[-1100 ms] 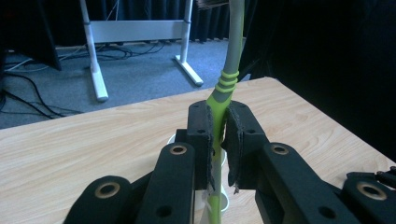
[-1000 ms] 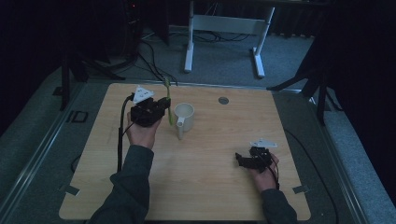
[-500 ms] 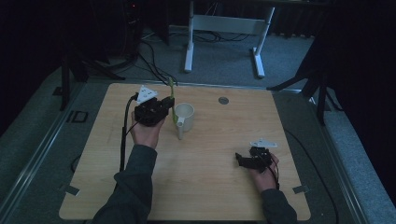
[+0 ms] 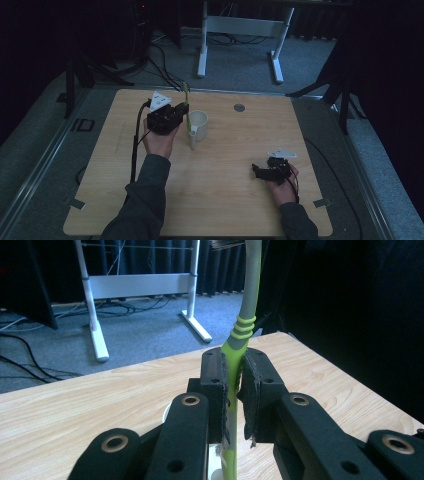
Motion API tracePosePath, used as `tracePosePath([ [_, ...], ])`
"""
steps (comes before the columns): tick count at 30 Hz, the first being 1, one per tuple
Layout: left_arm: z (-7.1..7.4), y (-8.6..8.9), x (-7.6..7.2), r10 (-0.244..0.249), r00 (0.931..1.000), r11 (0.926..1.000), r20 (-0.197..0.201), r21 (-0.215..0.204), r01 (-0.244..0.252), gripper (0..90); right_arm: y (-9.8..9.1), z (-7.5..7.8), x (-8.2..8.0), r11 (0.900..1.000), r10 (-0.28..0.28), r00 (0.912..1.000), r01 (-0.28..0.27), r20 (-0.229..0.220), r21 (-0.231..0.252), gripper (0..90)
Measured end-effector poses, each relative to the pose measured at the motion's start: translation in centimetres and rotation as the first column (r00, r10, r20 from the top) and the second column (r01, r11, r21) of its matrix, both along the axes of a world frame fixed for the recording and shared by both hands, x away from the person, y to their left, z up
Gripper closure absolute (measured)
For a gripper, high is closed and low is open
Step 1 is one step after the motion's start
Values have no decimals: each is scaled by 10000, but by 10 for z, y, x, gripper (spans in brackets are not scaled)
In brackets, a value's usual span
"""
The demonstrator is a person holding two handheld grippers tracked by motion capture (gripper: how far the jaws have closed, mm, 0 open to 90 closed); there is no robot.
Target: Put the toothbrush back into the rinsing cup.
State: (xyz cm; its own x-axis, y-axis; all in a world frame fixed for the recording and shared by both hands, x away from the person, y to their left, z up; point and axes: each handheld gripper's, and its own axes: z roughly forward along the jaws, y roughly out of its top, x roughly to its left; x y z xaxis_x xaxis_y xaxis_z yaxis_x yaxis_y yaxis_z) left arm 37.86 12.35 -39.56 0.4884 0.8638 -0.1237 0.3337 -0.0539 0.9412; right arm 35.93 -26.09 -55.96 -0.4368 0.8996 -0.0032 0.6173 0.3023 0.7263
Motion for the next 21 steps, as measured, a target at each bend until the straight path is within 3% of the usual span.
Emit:
tracePosePath([
  [21,-5,-10,6,-41,9998,9997,191,249,36,808,0,0,0,10000,17,10000,-17,-3,-5,190],
])
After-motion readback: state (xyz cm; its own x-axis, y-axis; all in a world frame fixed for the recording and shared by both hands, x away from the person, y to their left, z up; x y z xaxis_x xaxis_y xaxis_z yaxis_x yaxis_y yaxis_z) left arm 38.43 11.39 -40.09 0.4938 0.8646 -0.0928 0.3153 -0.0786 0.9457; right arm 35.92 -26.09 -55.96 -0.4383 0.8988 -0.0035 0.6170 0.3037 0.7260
